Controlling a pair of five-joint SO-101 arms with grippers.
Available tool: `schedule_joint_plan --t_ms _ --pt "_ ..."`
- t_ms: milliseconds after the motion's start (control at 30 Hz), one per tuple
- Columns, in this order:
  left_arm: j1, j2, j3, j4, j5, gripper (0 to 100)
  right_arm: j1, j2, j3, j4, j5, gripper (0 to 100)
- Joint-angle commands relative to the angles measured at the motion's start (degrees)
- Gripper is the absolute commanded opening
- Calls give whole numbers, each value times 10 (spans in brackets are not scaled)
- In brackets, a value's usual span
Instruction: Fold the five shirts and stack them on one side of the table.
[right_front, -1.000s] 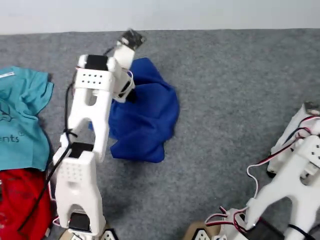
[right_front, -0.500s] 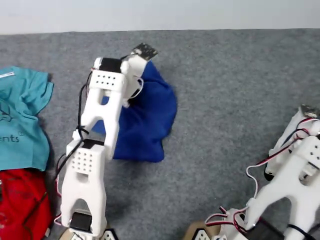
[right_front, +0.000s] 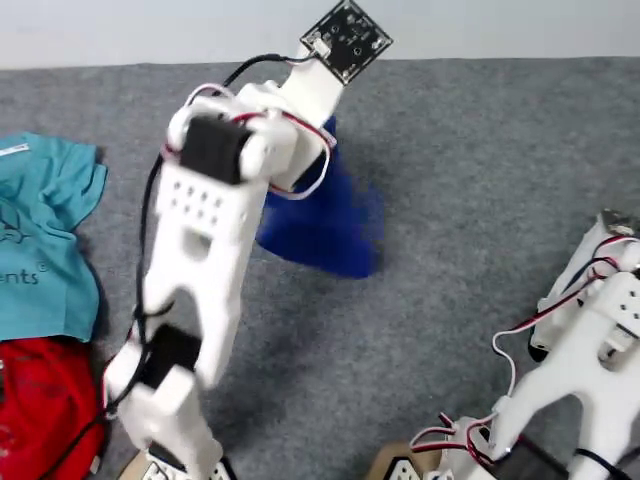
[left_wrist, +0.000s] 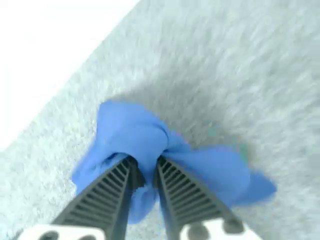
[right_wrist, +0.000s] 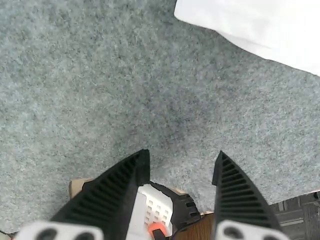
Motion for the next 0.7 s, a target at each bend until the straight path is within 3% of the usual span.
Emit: schedule_joint_plan --t_ms 0,100,300,433,667 --pt "18 -142 54 13 28 2 -3 -22 -4 22 5 218" --pt "13 -228 120 13 32 2 -3 -22 -4 22 5 185" --pt "-99 -338 313 12 32 2 -5 -21 -4 22 5 31" --pt "-195 -342 446 -2 30 2 -7 -21 -4 22 4 32" --pt "-316 -315 582 -122 30 2 -7 -21 -4 22 3 32"
